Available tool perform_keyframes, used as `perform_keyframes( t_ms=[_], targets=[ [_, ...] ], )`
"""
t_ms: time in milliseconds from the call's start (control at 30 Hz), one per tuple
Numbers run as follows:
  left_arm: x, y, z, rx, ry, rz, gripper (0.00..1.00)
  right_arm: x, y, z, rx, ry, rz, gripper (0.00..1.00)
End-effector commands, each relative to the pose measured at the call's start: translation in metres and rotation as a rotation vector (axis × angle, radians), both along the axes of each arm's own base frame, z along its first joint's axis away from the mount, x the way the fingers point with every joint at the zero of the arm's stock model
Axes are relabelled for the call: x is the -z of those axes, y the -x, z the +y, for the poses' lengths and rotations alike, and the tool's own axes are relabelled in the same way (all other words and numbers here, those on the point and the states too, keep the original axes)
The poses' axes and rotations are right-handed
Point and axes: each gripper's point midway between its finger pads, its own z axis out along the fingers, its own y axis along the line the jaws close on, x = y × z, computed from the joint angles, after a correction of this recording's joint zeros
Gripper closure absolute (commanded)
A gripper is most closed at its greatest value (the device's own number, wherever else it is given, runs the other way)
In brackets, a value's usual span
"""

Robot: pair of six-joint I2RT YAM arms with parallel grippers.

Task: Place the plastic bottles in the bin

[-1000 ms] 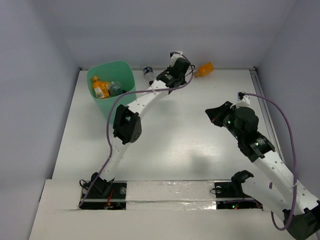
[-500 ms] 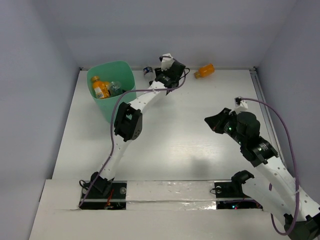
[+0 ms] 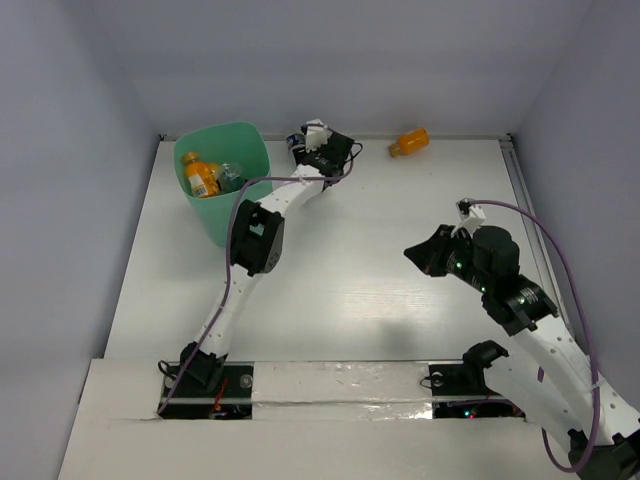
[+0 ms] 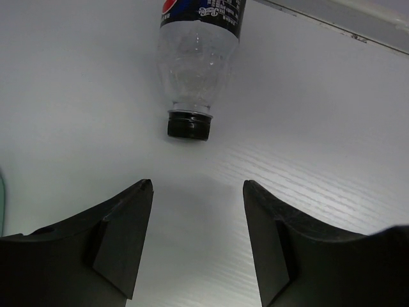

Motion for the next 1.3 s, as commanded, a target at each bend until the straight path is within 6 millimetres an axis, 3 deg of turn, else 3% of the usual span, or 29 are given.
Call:
perform_keyframes(
  t_ms=[0,467,700,967,1167,1267],
  targets=[
    [-0.020,-0.011,0.001,-0.029,0.043,-0.056,0.44,-0.001,0.004,0.003,-0.043,0.012,-0.018,0.90],
    [-0.001,-0.031,0.029,-0.009,0.100,0.013,0.44,-0.032,0.000,0.003,-0.038,-0.003,-0.076,0.88],
    [0.010,-0.041,0.024,0.054,0.145,0.049,0.43,-0.045,-0.003,0.003,-0.028,-0.016,-0.095,0.88],
    [0.019,-0.049,0.034,0.064,0.200,0.074,0.44,-0.056,-0.002,0.008,-0.048,-0.047,-0.108,0.87],
    [0.014,-0.060,0.030,0.074,0.249,0.033,0.55,-0.052,-0.001,0.009,-0.058,-0.044,-0.090,0.86],
    [0.013,-0.066,0.030,0.074,0.283,0.018,0.70,-0.048,-0.001,0.008,-0.056,-0.031,-0.086,0.86]
  ],
)
